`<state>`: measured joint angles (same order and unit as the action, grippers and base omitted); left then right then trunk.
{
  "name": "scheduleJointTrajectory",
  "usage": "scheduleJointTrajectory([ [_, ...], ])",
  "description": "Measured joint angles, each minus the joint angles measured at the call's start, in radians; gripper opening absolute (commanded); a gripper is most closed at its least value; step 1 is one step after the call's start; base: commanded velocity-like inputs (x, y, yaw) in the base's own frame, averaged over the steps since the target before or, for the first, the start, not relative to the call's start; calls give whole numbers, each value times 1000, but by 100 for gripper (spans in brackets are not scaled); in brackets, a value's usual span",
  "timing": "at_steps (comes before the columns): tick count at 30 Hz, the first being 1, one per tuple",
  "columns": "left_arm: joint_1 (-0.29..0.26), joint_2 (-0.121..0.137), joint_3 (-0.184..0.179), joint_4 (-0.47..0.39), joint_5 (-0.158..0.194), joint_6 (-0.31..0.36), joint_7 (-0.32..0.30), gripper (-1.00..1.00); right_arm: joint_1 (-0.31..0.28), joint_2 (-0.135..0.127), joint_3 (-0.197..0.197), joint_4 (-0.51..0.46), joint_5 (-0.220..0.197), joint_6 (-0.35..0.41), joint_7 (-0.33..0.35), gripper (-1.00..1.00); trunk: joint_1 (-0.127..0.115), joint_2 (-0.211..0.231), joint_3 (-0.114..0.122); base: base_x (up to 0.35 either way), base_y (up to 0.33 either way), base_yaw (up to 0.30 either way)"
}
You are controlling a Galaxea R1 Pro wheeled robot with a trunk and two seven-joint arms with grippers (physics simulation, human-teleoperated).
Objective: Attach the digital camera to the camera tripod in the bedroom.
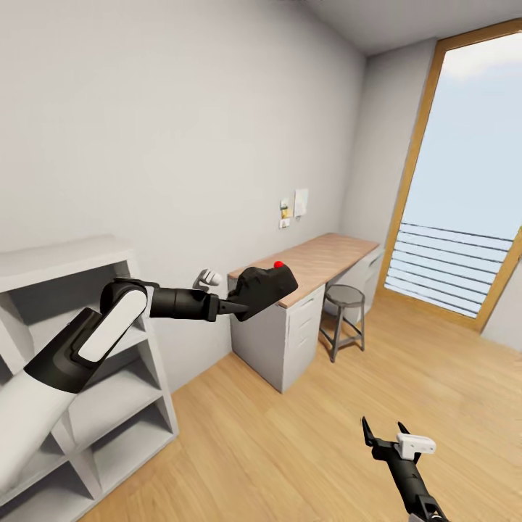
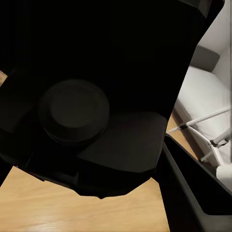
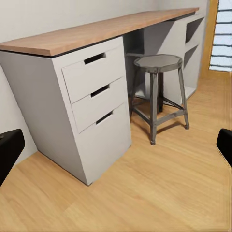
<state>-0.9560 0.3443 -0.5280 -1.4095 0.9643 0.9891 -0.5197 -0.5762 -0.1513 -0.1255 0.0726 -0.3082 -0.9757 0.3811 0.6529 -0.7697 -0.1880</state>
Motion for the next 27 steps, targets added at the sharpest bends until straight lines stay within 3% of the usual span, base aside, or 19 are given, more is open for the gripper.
scheduleJointTrajectory([
  [27, 0, 0, 0, 0, 0, 0, 0, -100, 0, 2, 0, 0, 0, 0, 0, 100, -104, 189, 85, 0, 0, -278],
])
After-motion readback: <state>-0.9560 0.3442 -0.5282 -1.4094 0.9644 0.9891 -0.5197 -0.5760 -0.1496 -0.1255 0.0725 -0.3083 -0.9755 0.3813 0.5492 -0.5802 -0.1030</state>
